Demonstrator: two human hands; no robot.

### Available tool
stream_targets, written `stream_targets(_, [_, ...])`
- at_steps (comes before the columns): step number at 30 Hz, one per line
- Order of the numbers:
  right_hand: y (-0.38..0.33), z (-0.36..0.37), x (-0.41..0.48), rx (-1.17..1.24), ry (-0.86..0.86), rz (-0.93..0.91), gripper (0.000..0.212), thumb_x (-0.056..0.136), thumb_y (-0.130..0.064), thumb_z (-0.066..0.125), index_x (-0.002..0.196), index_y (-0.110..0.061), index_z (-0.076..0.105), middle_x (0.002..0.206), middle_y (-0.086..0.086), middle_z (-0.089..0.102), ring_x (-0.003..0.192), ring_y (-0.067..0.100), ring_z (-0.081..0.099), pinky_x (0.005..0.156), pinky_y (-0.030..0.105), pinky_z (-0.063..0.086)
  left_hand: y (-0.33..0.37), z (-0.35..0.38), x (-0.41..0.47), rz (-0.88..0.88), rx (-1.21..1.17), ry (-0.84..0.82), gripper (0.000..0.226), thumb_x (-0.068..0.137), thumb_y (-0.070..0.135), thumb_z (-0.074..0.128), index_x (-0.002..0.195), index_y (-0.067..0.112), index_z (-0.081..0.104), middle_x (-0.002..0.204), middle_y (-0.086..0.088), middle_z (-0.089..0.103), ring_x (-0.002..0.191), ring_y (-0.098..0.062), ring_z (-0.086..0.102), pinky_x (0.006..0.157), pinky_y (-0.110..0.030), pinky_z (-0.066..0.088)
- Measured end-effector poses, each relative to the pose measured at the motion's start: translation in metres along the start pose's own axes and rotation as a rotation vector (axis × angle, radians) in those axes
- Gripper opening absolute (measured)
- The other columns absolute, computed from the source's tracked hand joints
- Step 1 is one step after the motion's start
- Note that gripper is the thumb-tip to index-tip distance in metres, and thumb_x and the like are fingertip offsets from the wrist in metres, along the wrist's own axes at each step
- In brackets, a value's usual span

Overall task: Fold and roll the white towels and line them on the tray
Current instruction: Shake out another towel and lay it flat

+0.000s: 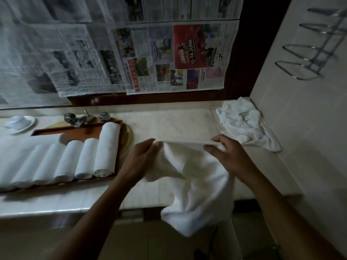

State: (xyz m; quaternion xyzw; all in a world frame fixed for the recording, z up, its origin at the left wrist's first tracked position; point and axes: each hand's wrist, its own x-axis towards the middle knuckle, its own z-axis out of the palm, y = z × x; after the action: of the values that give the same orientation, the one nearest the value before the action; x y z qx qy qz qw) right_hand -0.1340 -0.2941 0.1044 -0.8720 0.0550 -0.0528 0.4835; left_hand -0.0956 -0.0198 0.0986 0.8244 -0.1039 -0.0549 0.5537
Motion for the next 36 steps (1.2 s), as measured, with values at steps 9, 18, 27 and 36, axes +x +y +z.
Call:
stream_targets(9, [-0.015, 0.051, -0.026, -0.267, -0.188, -0.312, 0.088, 0.082, -0.031, 0.081, 0.153, -0.038, 0.03, 0.148, -0.015, 0.038, 0.128, -0.004, 0.039, 0.102, 0.017, 0.038, 0.03, 0.02, 0.008, -0.013, 0.093, -0.001, 0.025, 0.1, 0.046, 0.06, 0.098, 0.021, 0.063, 0.094, 0.001, 0.069, 0.079, -0.01, 0.067, 0.052, -0.016, 0.046])
stream_targets(18, [-0.028, 0.056, -0.013, -0.177, 0.053, -0.243, 0.023, 0.092, 0.0, 0.057, 0.089, -0.023, 0.061, 0.077, -0.013, 0.061, 0.071, -0.002, 0.057, 0.058, 0.007, 0.041, 0.016, -0.004, -0.006, -0.021, 0.378, -0.36, 0.06, 0.074, 0.072, 0.074, 0.115, 0.033, 0.051, 0.103, 0.01, 0.064, 0.09, -0.009, 0.065, 0.068, -0.021, 0.05])
stream_targets(27, [-0.005, 0.033, 0.021, -0.005, 0.173, 0.127, 0.028, 0.104, -0.015, 0.047, 0.117, -0.014, 0.072, 0.102, 0.003, 0.068, 0.104, 0.029, 0.065, 0.092, 0.046, 0.055, -0.036, -0.074, -0.012, 0.057, 0.469, -0.121, 0.017, 0.091, 0.033, 0.075, 0.103, 0.029, 0.063, 0.093, 0.008, 0.069, 0.082, -0.005, 0.065, 0.066, -0.021, 0.05])
stream_targets(36, [0.008, 0.04, 0.019, -0.107, 0.158, 0.232, 0.021, 0.097, -0.022, 0.051, 0.082, -0.016, 0.063, 0.087, 0.004, 0.067, 0.092, 0.03, 0.064, 0.08, 0.042, 0.05, -0.02, -0.064, -0.005, 0.205, 0.134, 0.079, 0.006, 0.097, 0.02, 0.069, 0.102, 0.019, 0.067, 0.091, 0.009, 0.067, 0.083, 0.0, 0.063, 0.067, -0.011, 0.045])
